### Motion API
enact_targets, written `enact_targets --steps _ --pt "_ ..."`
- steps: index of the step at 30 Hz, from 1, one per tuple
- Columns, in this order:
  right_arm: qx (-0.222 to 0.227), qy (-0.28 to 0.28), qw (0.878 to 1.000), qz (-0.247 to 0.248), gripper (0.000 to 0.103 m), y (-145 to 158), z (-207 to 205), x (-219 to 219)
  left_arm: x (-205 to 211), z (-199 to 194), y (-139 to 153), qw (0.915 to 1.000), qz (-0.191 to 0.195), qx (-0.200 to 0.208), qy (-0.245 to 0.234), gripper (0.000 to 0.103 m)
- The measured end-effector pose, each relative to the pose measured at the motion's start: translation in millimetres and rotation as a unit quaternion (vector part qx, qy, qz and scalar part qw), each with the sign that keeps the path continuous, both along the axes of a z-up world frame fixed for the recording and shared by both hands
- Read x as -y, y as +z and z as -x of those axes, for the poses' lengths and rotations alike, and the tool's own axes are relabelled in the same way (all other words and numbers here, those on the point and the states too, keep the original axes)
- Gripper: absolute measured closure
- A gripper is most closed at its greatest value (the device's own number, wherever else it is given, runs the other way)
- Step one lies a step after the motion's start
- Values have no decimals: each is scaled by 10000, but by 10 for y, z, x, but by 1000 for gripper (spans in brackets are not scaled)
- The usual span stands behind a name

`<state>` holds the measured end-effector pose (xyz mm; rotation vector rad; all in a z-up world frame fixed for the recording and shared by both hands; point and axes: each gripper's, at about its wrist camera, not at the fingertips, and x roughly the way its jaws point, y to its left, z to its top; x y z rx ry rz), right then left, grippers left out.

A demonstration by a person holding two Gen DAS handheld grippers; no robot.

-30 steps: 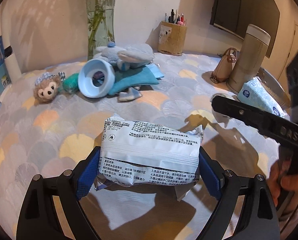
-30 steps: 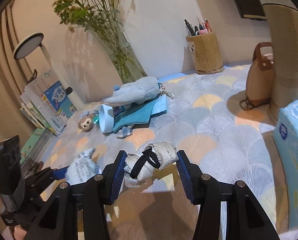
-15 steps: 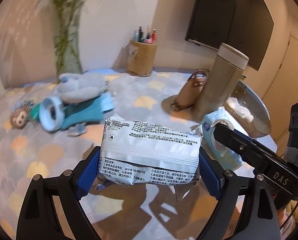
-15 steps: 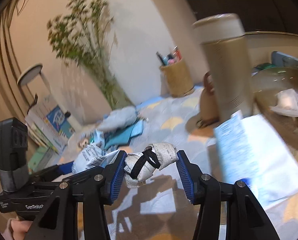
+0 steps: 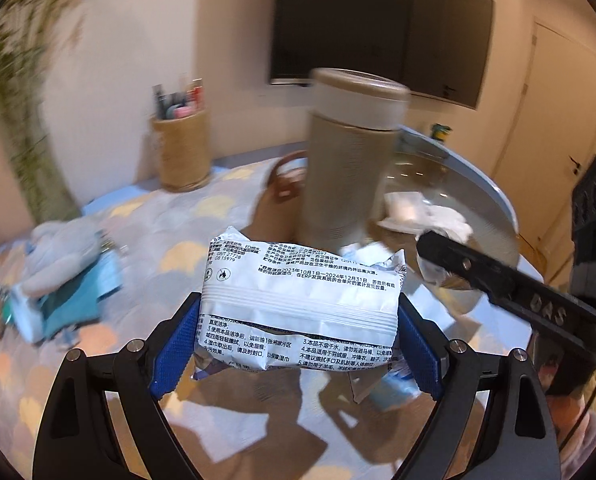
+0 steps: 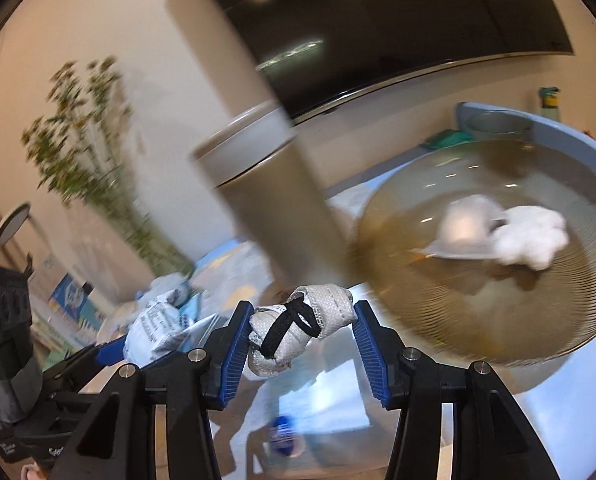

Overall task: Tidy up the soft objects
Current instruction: 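Carry the wrapper pack and sandal charm with both tools to the glass bowl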

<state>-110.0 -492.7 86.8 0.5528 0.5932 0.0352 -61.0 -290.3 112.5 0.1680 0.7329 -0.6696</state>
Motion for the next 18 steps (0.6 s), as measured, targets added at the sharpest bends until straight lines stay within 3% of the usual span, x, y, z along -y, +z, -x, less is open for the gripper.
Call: enact_targets --steps 8,18 --pt "-109 -643 9977 -159 53 -36 68 664 527 23 -16 9986 27 -78 -516 14" --pt "-254 -1135 9932 11 53 61 40 1202 741 91 7 9996 73 -70 -253 14"
